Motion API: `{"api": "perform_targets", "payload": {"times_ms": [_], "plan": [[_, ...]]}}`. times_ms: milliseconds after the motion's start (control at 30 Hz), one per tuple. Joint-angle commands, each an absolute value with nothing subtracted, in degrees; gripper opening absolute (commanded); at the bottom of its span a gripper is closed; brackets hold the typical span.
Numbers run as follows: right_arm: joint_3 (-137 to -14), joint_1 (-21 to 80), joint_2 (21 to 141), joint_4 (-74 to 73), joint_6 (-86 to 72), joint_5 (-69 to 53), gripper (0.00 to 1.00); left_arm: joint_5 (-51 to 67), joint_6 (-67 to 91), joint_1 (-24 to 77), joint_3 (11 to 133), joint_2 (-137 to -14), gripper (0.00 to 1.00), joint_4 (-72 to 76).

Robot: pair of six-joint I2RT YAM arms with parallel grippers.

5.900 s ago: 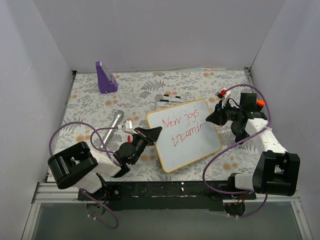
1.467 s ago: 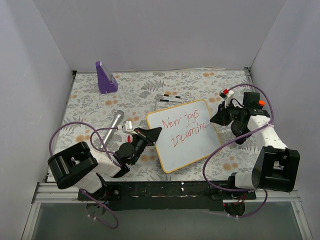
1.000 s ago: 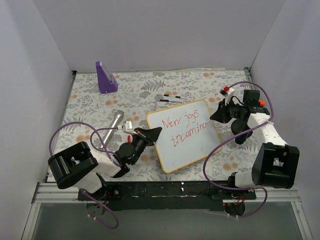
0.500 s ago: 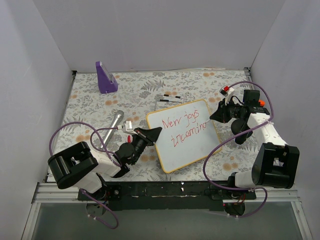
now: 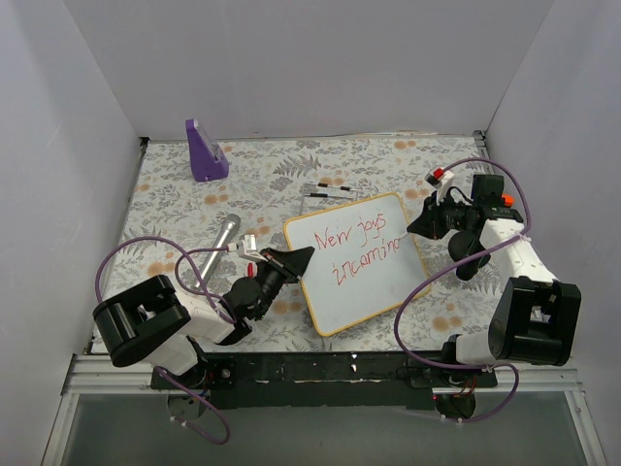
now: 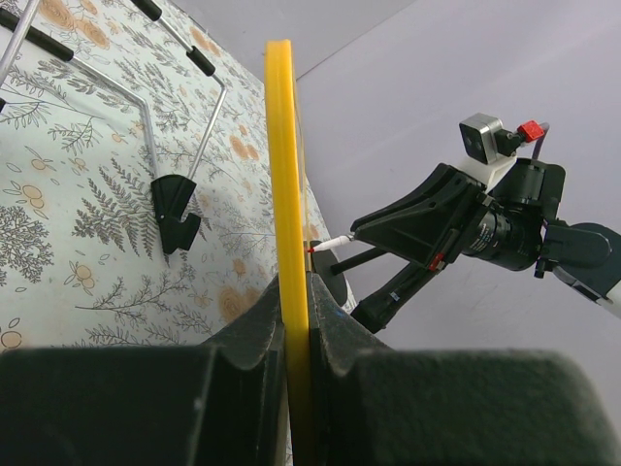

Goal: Write a sentence on the whiteboard
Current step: Write on the whiteboard with the whiteboard marker without the cap.

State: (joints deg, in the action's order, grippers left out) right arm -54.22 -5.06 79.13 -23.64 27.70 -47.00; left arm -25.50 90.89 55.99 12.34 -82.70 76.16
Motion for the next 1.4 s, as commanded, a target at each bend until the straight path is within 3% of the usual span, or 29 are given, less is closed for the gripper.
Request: {"api": "perform_targets", "payload": {"times_ms": [0,1367], "plan": [[-54.41,-4.66,78.23,-25.84,30.41,-46.76,0.01,-23.47,85.61,56.25,11.43,-82.00,0.00,93.43],[-47.11,-2.99,71.89,-35.60,36.65,-48.43,0.01,-23.20,85.52,56.25,11.69,-81.83,0.00,92.72]]}}
